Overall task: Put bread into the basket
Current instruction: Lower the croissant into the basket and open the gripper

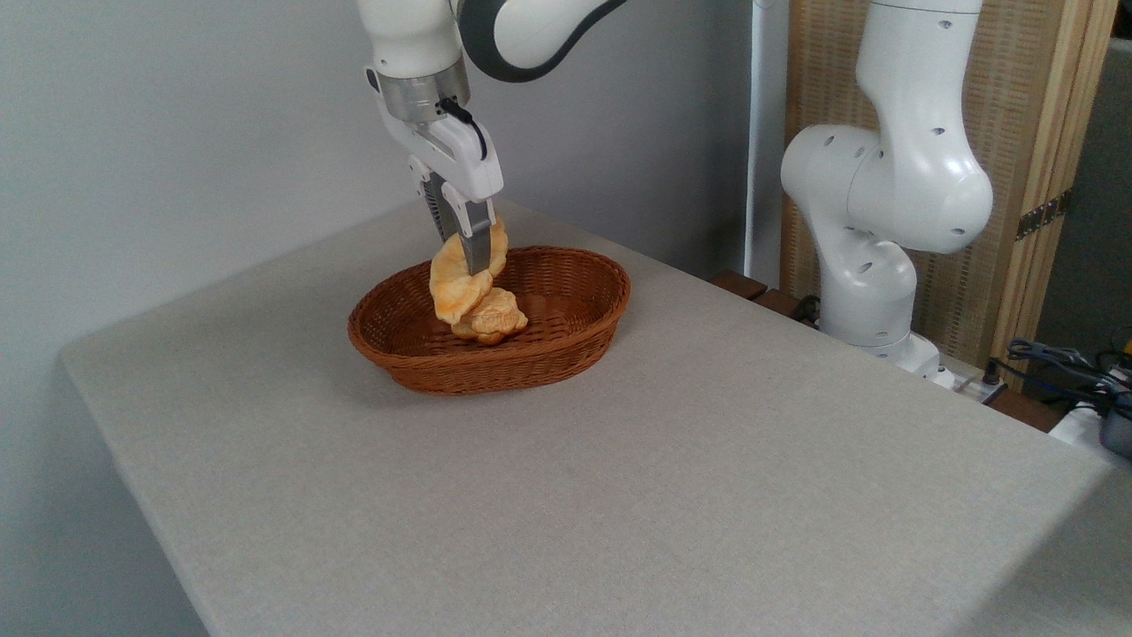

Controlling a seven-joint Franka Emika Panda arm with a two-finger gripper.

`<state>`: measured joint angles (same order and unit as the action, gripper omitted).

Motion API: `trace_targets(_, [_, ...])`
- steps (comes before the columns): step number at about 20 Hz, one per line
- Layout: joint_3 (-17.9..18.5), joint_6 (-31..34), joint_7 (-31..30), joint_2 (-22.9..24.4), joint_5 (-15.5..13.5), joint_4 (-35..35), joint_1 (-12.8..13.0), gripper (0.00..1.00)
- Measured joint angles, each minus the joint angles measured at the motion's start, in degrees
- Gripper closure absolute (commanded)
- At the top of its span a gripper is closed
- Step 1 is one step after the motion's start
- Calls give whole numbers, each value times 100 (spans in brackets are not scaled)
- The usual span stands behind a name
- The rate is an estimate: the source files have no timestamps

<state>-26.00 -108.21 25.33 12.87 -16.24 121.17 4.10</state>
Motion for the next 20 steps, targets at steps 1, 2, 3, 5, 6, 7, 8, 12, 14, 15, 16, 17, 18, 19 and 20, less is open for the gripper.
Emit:
trace_targets(1, [-26,1,0,-1,0,7,0,0])
trace_targets(2, [-27,2,1,-2,0,15,-3,0])
trace_targets(3, [-25,2,3,-5,0,19,-8,0])
trace_targets(5, [-19,2,10,-10,0,22,-28,0])
trace_targets(6, [-16,2,13,-11,0,23,-39,0])
trace_targets(7, [-15,2,15,-12,3,27,-56,0])
trace_targets(8, [-15,2,16,-14,20,32,-64,0])
trace_targets(12, [-15,116,29,-21,149,40,-77,0])
trace_targets(14, [-15,157,29,-21,215,40,-77,0])
trace_targets(15, [-15,159,29,-21,229,39,-77,0])
trace_targets(16, [-15,159,29,-21,234,39,-78,0])
trace_targets(17, [-13,159,29,-20,234,39,-78,0])
trace_targets(18, [-8,159,28,-18,234,37,-79,0])
trace_targets(19, [6,159,28,-15,234,28,-80,0])
trace_targets(20, [21,159,27,-11,234,13,-83,0])
